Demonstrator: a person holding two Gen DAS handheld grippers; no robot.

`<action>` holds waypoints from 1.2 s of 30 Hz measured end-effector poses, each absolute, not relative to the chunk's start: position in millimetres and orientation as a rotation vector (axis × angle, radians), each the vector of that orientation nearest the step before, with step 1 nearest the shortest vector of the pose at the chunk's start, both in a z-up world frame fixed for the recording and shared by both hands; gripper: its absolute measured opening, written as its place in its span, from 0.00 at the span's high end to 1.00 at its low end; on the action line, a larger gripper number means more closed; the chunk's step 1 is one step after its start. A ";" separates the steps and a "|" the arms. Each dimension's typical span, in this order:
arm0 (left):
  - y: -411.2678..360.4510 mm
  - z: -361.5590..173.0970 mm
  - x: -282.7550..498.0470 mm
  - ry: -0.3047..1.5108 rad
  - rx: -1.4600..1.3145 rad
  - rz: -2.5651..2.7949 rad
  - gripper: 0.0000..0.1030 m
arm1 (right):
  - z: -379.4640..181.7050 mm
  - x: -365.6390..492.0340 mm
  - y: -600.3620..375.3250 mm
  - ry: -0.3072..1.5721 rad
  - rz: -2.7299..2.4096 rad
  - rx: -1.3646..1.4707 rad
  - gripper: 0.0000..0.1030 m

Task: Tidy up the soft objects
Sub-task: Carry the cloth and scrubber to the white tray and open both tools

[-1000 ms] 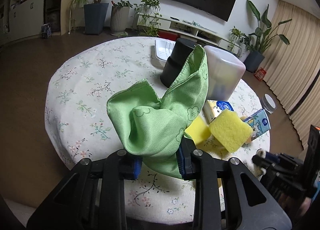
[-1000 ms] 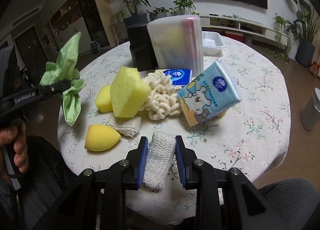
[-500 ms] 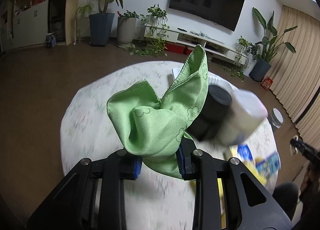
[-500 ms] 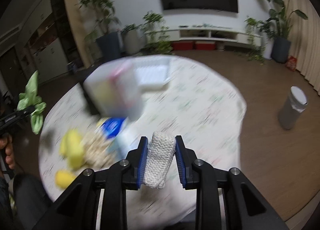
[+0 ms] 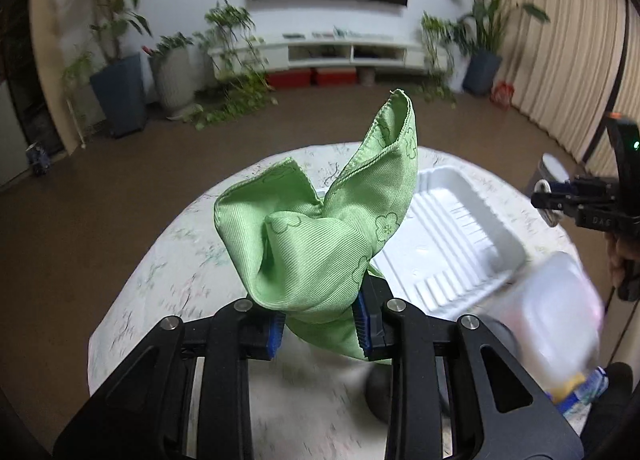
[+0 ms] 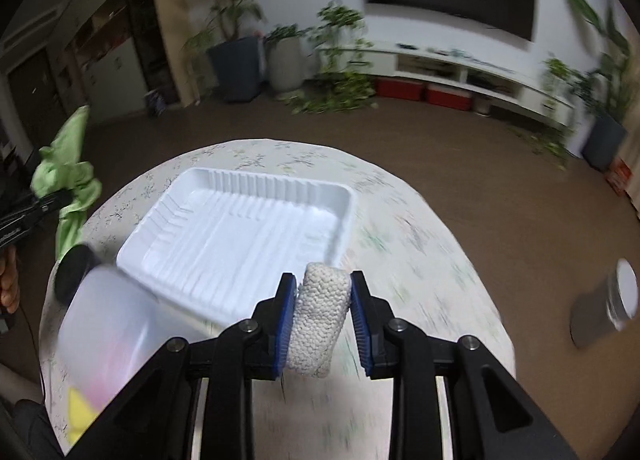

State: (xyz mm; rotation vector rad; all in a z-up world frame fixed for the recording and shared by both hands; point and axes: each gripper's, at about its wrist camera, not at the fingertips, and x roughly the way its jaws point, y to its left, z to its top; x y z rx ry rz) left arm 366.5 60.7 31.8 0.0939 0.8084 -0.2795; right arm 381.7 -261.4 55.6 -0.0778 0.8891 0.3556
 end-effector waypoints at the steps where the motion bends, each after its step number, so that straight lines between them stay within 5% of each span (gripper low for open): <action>1: 58.1 27.7 380.0 0.826 0.108 -0.289 0.75 | 50.2 392.0 -252.9 0.906 0.379 -0.081 0.71; 18: 7.1 -29.4 433.5 0.992 0.210 -0.457 0.71 | -11.4 444.0 -196.9 1.019 0.470 -0.189 0.71; 24: 13.7 -34.6 433.8 1.021 0.196 -0.436 0.54 | -21.8 450.6 -192.8 1.057 0.480 -0.205 0.69; 27: 16.2 -36.3 429.9 1.022 0.181 -0.435 0.52 | -24.2 451.8 -195.3 1.055 0.472 -0.186 0.56; 36: 27.6 -22.1 423.9 0.974 0.099 -0.434 0.33 | -6.2 446.3 -216.9 0.993 0.455 -0.111 0.40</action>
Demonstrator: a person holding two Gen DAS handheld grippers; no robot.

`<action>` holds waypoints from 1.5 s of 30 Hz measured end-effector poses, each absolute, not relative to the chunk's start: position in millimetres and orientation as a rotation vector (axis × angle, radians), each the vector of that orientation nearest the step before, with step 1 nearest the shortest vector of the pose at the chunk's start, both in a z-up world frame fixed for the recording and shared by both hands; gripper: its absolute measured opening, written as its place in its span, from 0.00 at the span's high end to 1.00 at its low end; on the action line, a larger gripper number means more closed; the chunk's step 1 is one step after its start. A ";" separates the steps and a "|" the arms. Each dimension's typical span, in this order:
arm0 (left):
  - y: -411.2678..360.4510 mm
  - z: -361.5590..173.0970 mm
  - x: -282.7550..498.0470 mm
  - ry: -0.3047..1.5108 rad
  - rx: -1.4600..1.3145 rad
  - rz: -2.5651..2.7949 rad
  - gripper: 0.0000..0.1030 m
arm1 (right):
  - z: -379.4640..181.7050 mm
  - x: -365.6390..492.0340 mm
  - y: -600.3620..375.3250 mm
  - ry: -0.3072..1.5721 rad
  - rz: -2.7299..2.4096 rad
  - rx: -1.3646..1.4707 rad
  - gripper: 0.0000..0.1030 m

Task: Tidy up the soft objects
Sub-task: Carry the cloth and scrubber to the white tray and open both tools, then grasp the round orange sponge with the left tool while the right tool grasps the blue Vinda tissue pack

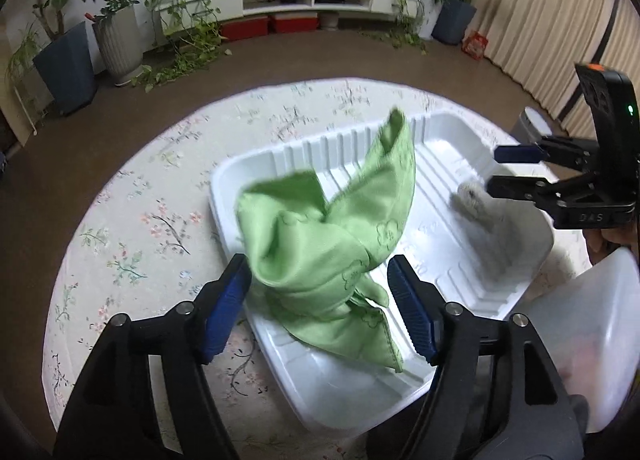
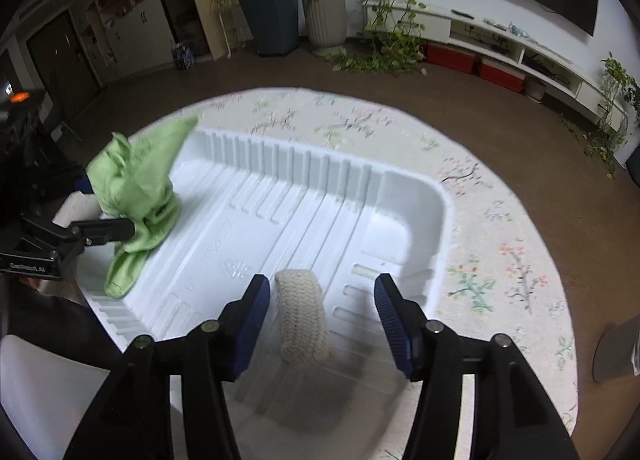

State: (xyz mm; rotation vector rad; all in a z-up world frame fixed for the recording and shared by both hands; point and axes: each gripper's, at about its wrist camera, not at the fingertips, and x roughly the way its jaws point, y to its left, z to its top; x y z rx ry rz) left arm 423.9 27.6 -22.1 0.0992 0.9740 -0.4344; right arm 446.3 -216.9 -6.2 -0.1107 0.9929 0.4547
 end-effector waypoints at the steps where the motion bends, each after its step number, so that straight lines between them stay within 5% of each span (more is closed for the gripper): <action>1: 33.1 -17.4 424.1 0.962 0.076 -0.427 0.33 | -1.7 444.5 -221.6 0.983 0.451 -0.096 0.39; 9: 88.4 32.6 381.8 0.817 -0.119 -0.343 0.28 | 57.6 385.3 -265.3 0.850 0.442 -0.006 0.28; 23: 59.3 37.2 128.1 0.754 -0.118 -0.398 0.15 | 76.0 167.7 -303.2 0.733 0.460 0.081 0.06; 33: -1.3 -1.2 22.9 0.753 -0.003 -0.310 0.15 | 25.6 76.3 -272.5 0.803 0.448 0.074 0.06; 45: -31.1 -31.6 24.1 0.808 0.100 -0.333 0.15 | 5.3 86.5 -255.9 0.857 0.352 0.077 0.06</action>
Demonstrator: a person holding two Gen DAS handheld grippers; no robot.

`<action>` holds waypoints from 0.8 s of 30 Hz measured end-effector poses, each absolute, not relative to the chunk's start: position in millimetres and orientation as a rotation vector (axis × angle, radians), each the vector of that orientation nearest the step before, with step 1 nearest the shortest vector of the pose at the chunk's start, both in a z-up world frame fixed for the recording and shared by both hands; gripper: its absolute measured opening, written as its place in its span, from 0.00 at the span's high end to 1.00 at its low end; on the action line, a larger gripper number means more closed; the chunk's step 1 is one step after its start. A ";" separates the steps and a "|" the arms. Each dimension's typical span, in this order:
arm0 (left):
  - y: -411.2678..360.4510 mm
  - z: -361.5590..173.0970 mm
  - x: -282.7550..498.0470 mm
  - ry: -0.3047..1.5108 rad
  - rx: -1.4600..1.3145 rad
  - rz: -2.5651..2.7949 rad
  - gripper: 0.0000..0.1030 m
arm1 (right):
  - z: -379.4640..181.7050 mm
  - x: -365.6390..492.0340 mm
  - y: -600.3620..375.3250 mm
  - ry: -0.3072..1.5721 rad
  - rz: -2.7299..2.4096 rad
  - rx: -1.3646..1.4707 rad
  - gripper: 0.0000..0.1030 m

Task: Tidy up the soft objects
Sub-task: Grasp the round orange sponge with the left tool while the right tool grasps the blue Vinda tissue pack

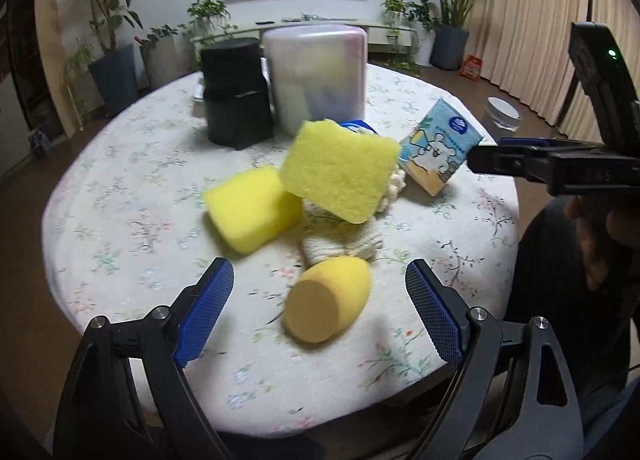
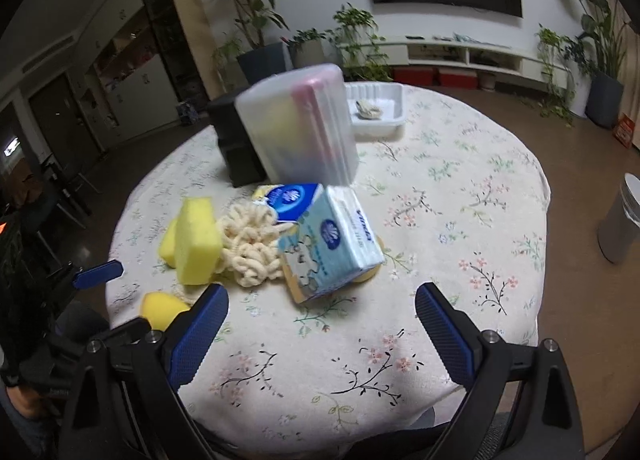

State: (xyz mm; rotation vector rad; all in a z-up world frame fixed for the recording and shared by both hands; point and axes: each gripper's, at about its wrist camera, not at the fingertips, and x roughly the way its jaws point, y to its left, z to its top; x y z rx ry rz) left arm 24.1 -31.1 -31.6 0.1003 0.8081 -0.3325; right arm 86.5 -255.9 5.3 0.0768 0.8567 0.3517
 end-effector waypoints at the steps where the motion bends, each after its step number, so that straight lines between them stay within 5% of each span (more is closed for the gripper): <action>1: -32.0 -33.5 25.1 0.812 0.093 -0.338 0.15 | 4.5 88.7 -256.6 0.859 0.348 0.086 0.06; 6: -27.9 -41.5 31.5 0.834 0.052 -0.340 0.15 | -5.0 105.2 -256.6 0.893 0.333 0.108 0.06; 11: -24.0 -46.6 37.4 0.860 0.032 -0.330 0.37 | -12.5 115.5 -250.3 0.905 0.348 0.116 0.08; 18: -38.2 -51.4 33.9 0.860 0.075 -0.389 0.60 | -18.2 116.5 -239.7 0.906 0.394 0.068 0.42; 24: -33.0 -50.1 34.1 0.848 0.034 -0.387 0.63 | -12.2 111.7 -243.9 0.867 0.411 0.079 0.60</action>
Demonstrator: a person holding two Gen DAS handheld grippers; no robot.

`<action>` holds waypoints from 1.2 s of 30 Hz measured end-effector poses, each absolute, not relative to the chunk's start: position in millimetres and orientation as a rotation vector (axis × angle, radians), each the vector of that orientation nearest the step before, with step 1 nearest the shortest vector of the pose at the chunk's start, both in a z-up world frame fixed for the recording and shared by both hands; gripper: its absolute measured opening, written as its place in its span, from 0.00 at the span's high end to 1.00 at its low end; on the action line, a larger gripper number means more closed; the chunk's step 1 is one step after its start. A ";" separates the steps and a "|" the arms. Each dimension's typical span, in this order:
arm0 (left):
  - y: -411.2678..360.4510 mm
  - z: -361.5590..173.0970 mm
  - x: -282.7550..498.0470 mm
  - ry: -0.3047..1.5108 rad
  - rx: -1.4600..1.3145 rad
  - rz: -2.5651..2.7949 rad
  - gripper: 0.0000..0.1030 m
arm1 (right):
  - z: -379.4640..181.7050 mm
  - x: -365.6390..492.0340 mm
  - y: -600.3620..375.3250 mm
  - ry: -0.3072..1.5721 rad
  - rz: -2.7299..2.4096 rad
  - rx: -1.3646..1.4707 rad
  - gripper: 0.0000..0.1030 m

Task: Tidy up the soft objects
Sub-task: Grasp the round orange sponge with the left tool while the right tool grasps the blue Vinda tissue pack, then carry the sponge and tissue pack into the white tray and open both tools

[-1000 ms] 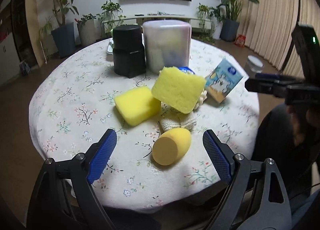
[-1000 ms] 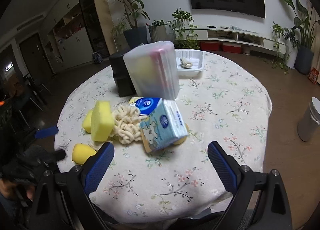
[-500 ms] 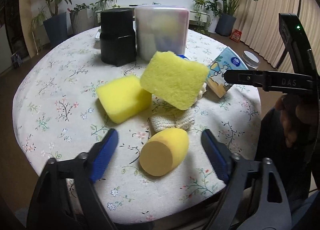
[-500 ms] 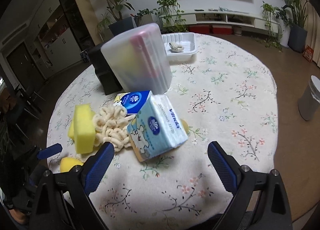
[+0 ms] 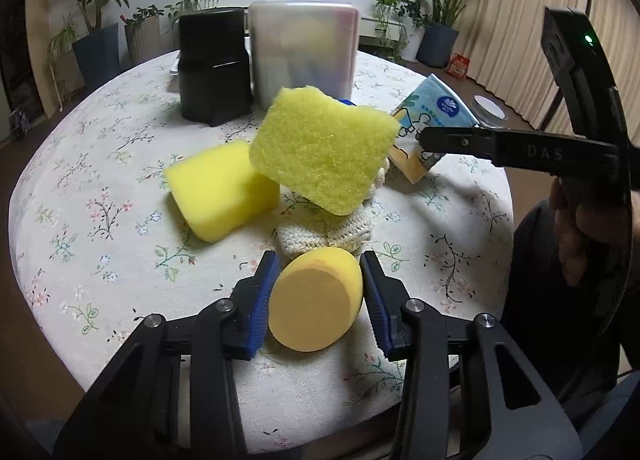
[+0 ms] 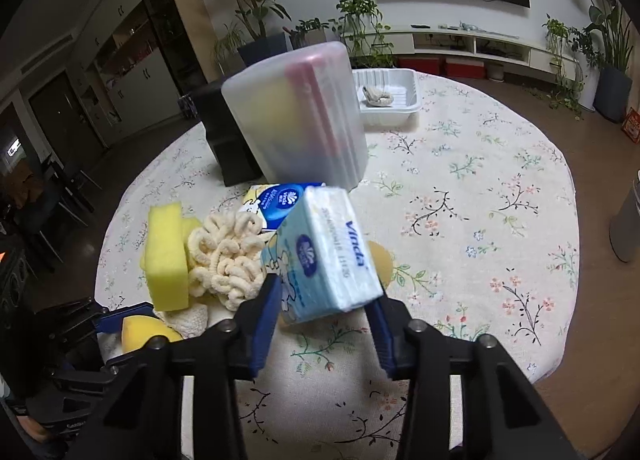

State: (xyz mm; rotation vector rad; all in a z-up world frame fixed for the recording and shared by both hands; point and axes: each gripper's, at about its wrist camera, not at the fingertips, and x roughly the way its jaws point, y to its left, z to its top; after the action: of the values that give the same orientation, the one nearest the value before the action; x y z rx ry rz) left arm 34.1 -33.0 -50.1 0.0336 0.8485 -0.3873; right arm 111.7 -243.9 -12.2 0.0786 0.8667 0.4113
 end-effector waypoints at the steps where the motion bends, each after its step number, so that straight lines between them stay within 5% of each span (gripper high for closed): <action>1: -31.7 -49.6 33.7 0.846 0.027 -0.384 0.63 | -10.9 110.2 -244.1 0.859 0.412 0.077 0.61; 5: -24.8 -45.0 31.0 0.825 -0.013 -0.370 0.64 | -5.3 104.9 -247.4 0.832 0.418 0.097 0.73; 36: 29.8 -22.2 33.7 0.817 -0.165 -0.279 0.65 | 11.3 61.6 -277.6 0.912 0.372 0.084 0.74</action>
State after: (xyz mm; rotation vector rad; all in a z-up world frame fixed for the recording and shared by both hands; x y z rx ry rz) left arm 33.7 29.8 -22.2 -0.1649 0.8172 -0.2787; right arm 61.5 -277.6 11.3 0.0835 0.9120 0.3722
